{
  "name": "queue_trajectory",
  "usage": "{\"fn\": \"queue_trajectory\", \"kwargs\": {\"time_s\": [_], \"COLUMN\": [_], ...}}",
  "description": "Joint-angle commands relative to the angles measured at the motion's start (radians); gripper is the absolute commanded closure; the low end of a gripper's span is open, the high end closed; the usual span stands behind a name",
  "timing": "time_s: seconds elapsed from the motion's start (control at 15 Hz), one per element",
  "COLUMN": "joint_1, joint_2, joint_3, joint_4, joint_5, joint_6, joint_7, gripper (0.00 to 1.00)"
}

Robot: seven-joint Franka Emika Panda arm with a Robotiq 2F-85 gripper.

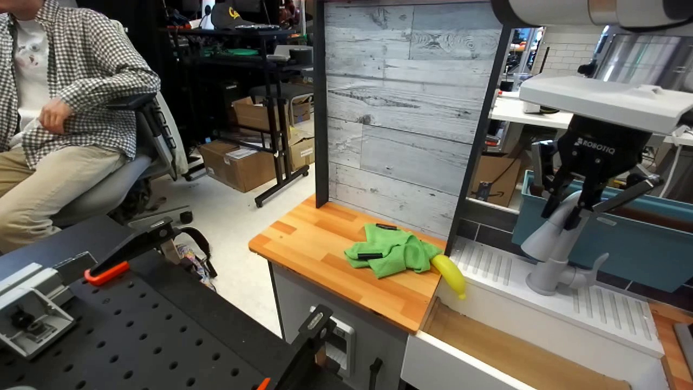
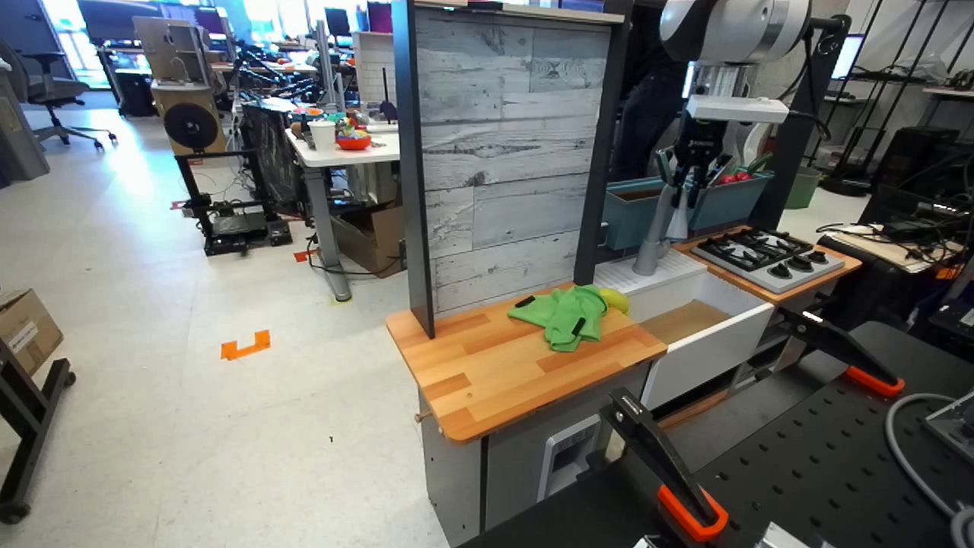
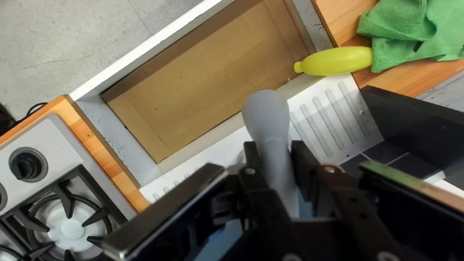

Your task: Move the tap to the left

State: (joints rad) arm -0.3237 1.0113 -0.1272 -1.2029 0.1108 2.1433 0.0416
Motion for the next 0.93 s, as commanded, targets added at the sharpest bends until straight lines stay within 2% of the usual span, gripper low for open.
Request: {"fn": "queue_trajectory", "kwargs": {"time_s": [0.0,0.07,0.47,0.87], "joint_1": [-0.023,-0.023,-0.024,0.01], "joint_2": [0.042,0.047,0.074,0.133], "joint_3": [0.026,0.033,0.059,0.055], "joint_4": [0.069,0.076,0.137,0.24], "joint_5": [0.034,0.042,0.098,0.093], "joint_6": [-0.024,-0.029,-0.083,-0.122], "joint_7": [0.003,0.011,0.076,0.205], "gripper": [0.99,0.94,0.94,0.94]}}
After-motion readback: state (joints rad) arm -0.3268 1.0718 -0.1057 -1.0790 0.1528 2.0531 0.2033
